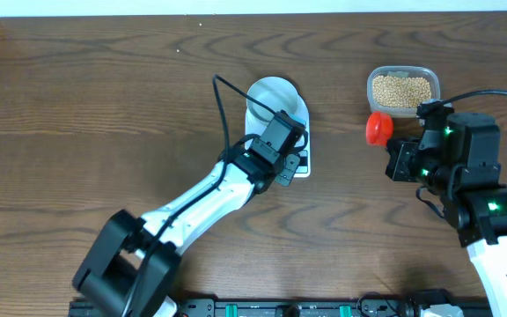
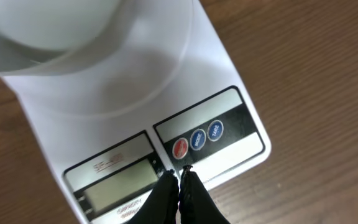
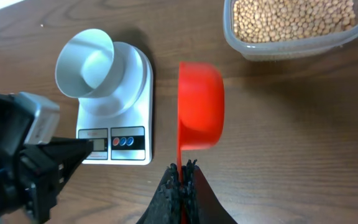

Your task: Scoop item into bowl and weigh 50g on scale

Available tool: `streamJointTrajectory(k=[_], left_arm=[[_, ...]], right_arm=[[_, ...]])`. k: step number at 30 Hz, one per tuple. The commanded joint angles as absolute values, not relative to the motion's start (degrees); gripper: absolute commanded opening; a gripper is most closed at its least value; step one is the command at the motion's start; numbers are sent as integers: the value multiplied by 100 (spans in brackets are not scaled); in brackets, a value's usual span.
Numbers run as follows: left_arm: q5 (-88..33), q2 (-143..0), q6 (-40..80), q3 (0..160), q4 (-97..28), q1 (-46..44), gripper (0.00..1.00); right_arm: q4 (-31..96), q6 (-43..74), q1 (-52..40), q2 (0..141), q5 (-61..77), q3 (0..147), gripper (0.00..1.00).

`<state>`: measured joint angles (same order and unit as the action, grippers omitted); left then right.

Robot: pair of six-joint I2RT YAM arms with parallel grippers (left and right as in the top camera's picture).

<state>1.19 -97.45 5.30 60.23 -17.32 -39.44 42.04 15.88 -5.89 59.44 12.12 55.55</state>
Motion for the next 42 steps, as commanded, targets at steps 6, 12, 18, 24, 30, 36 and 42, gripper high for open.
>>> streamJointTrajectory(k=[6,12,18,24,30,36,42], left_arm=[[60,-10101,543,6023,-1586,-3931,7],[58,-10269,628,6023,-1483,-3931,7],[58,-10298,628,6023,-1400,-3931,7],[60,-10300,628,6023,-1341,-3931,7],[60,-10377,652,6023,-1238,-3931,7],[75,-10449,672,6023,-1227,-3929,7],[454,-10449,801,6023,-1223,-3922,7]], right_arm=[[4206,1616,-569,5961,1238,5666,1],[4246,1555,-572,5957,1369,5666,1],[4335,1529,-572,5957,1376,5666,2],[4359,1485,-572,5957,1387,5666,1],[4366,1448,-572,5957,1387,5666,1],[4381,1446,-572,5957,1387,5666,1],[4386,1448,-572,5957,1387,5666,1]])
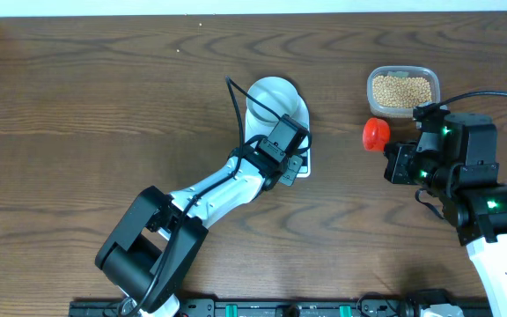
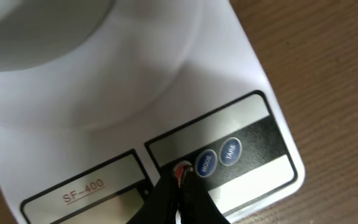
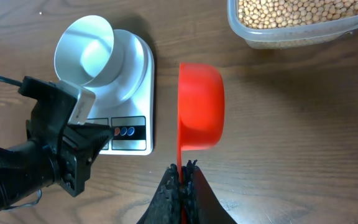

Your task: Scoop item into bowl and weigh 50g on scale

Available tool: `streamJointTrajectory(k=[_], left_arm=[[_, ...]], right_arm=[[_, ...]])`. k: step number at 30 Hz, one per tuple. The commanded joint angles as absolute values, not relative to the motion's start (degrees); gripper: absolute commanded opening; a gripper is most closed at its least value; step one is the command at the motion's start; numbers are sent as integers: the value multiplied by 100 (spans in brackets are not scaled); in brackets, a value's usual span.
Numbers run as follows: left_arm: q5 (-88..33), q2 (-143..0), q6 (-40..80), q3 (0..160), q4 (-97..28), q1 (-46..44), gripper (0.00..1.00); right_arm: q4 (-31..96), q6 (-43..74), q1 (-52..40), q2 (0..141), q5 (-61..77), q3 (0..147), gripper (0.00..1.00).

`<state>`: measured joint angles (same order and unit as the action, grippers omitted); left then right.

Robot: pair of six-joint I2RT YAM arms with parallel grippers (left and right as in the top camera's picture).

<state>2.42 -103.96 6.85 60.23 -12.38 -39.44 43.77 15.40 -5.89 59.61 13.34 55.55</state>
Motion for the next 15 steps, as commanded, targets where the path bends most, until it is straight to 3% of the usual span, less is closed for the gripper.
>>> streamJointTrajectory(k=[1,15], left_arm=[[451,-10449,801,6023,-1225,-3922,7],[193,-10676,821,6023,-1144,-3929,7]], right_arm=[[4392,1446,-572,5957,1387,5666,1],[4447,1448,-572,5957,1385,5666,1]])
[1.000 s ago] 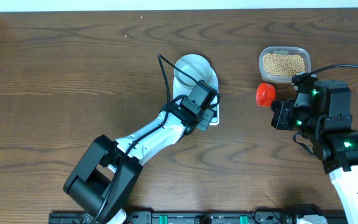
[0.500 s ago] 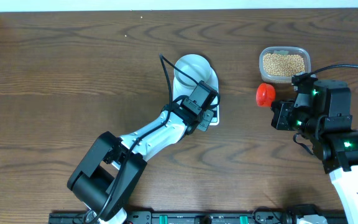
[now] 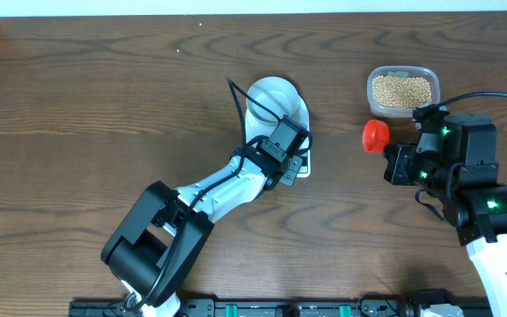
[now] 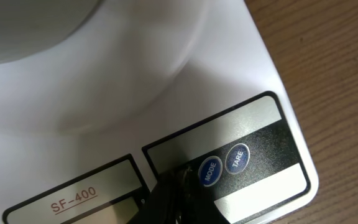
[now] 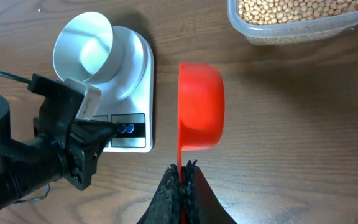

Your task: Scoop item into bowl and weigh 50g on scale

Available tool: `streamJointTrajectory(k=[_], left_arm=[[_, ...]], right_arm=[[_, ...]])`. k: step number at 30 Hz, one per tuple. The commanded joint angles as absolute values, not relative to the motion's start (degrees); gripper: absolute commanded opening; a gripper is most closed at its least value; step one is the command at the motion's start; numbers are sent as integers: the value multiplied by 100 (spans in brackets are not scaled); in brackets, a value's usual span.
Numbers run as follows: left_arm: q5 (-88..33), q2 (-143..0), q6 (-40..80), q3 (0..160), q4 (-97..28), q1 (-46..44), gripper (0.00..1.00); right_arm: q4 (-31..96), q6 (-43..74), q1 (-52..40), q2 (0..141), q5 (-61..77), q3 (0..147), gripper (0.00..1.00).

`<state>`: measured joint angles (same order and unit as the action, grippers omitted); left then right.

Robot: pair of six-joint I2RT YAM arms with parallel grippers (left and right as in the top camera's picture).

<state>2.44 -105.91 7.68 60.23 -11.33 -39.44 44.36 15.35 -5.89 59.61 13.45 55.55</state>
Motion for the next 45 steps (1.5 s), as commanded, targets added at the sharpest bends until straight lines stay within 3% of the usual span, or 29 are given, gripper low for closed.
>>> streamJointTrajectory(k=[1,45], left_arm=[[193,-10676,821,6023,-1144,-3929,7],[-113,-11157,816,6007,-1616,-3695,7]], right_arm=[[4447,1448,-572,5957,1385,5666,2],[4547,1450,-572,5957,1387,5666,1]])
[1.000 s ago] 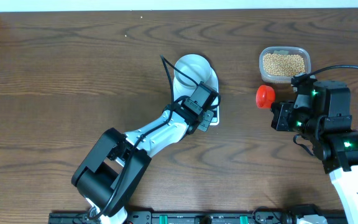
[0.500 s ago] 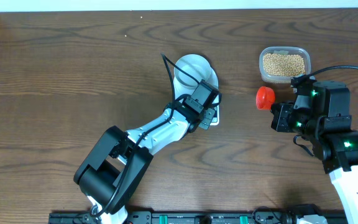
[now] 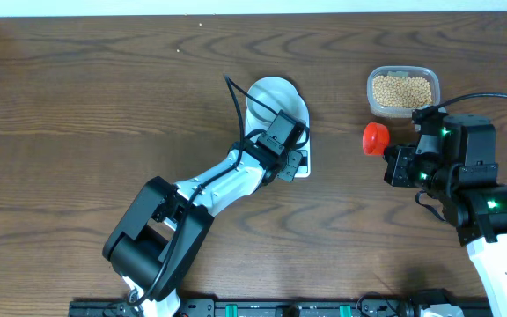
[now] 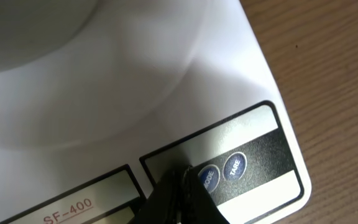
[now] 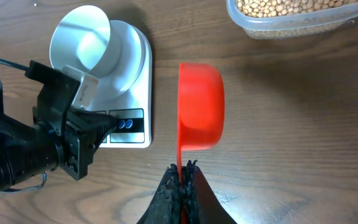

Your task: Scoop item into bowl and weigh 50g on scale

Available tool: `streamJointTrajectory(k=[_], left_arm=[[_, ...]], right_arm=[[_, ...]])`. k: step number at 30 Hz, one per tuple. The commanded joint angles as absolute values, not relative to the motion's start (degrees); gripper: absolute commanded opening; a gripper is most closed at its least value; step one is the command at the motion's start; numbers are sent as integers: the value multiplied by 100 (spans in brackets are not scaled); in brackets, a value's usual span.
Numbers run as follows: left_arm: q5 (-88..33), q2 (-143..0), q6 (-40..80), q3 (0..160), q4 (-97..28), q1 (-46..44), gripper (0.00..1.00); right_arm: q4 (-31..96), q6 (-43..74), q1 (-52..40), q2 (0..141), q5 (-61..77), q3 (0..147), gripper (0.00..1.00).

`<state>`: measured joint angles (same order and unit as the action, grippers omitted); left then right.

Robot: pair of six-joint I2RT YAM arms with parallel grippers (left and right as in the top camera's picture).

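A white scale (image 3: 299,132) carries a white bowl (image 3: 269,99) on its platform; the bowl (image 5: 81,45) looks empty. My left gripper (image 4: 180,177) is shut, its tips pressed on the scale's button panel (image 4: 247,162) just left of the MODE button (image 4: 209,176), covering the spot beside it. My right gripper (image 5: 183,167) is shut on the handle of an empty red scoop (image 5: 199,114), held above the table right of the scale. A clear tub of beans (image 3: 401,90) sits at the back right.
The left arm (image 3: 209,189) stretches diagonally from the front edge to the scale. The right arm (image 3: 473,198) stands at the right side. A black rail (image 3: 280,308) runs along the front edge.
My left gripper's tips stay on the button panel, shifted slightly. The scoop in my right gripper is a little nearer the tub's side. Nothing was let go.
My shut left gripper hovered just below the scale's red button. Then its tips were over that red button, then pressed down covering it, and they rest there now. My right gripper held the empty red scoop beside the scale throughout.
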<state>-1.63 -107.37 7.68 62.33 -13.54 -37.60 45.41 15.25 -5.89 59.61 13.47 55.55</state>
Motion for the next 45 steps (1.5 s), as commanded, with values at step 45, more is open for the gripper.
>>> streamJointTrajectory(k=[45], left_arm=[[213,-10390,451,5966,-1745,-3693,7]], right_arm=[[4523,1448,-572,5948,1385,5666,1]])
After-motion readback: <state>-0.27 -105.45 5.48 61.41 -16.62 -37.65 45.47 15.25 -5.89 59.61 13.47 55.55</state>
